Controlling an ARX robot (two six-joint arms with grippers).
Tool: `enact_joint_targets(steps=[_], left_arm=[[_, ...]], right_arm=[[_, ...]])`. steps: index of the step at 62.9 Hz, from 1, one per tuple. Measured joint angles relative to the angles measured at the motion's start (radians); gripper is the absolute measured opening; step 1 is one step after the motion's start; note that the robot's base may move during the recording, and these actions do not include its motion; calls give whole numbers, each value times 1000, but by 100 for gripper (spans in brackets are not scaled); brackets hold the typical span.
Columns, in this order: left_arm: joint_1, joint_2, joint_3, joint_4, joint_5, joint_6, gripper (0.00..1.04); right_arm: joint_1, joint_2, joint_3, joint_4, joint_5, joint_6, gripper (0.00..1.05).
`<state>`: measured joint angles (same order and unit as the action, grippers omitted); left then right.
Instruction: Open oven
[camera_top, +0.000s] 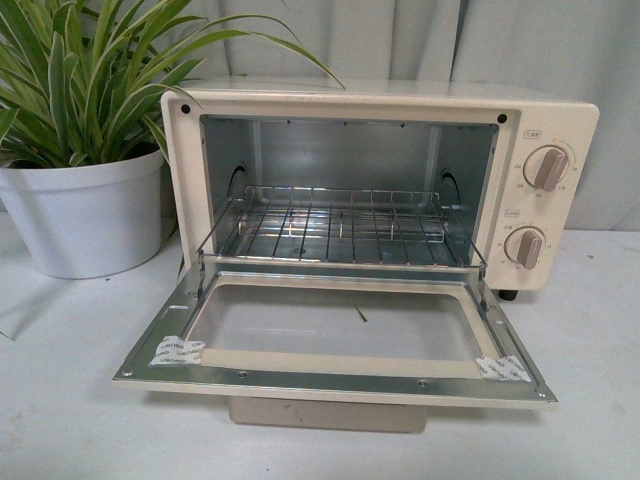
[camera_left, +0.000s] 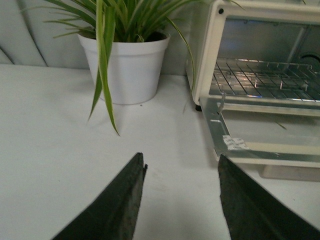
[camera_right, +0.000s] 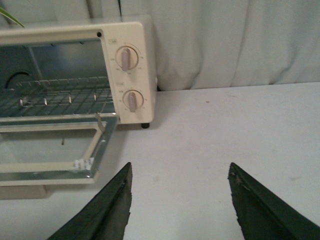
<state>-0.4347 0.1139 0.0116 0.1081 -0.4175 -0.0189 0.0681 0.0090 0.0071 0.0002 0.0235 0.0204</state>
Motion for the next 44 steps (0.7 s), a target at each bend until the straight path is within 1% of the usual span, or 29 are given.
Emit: enact_joint_targets(steps=[2, 6, 10, 11, 12, 13, 14, 24, 26, 27, 28, 30, 32, 34, 44], left_arm=[[36, -19, 0, -20, 36, 1, 39], [84, -44, 0, -41, 85, 3, 28], [135, -63, 0, -60, 134, 5, 15], [149, -66, 0, -64, 147, 6, 12], [156, -68, 0, -66, 155, 7, 10], [168, -71, 0, -70, 166, 8, 6], [180, -75, 0, -73, 178, 6, 4], [264, -95, 0, -92, 254, 11, 4], [287, -99, 0, -97, 286, 11, 4], [312, -103, 0, -102, 316, 11, 4], [342, -106, 0, -105, 368, 11, 4], [380, -108, 0, -106, 397, 13, 4], [412, -109, 0, -108, 401, 13, 4], [425, -109, 0, -108, 402, 12, 4], [430, -110, 0, -108, 414, 13, 4]], right_arm=[[-28, -1, 0, -1, -18, -6, 33], [-60, -5, 0, -1, -14, -9, 21], [-64, -5, 0, -2, -19, -11, 8], [-64, -5, 0, -2, -19, -12, 6], [-64, -5, 0, -2, -21, -13, 3], [-64, -5, 0, -2, -21, -17, 1], [-64, -5, 0, -2, -21, -18, 1], [-65, -5, 0, -2, -22, -16, 1], [-65, -5, 0, -2, -21, -16, 1], [-65, -5, 0, -2, -21, -16, 1], [-65, -5, 0, -2, -21, -16, 1], [-65, -5, 0, -2, -21, -16, 1], [-65, -5, 0, -2, -21, -16, 1], [-65, -5, 0, -2, -21, -16, 1], [-66, -5, 0, -2, -21, -16, 1]])
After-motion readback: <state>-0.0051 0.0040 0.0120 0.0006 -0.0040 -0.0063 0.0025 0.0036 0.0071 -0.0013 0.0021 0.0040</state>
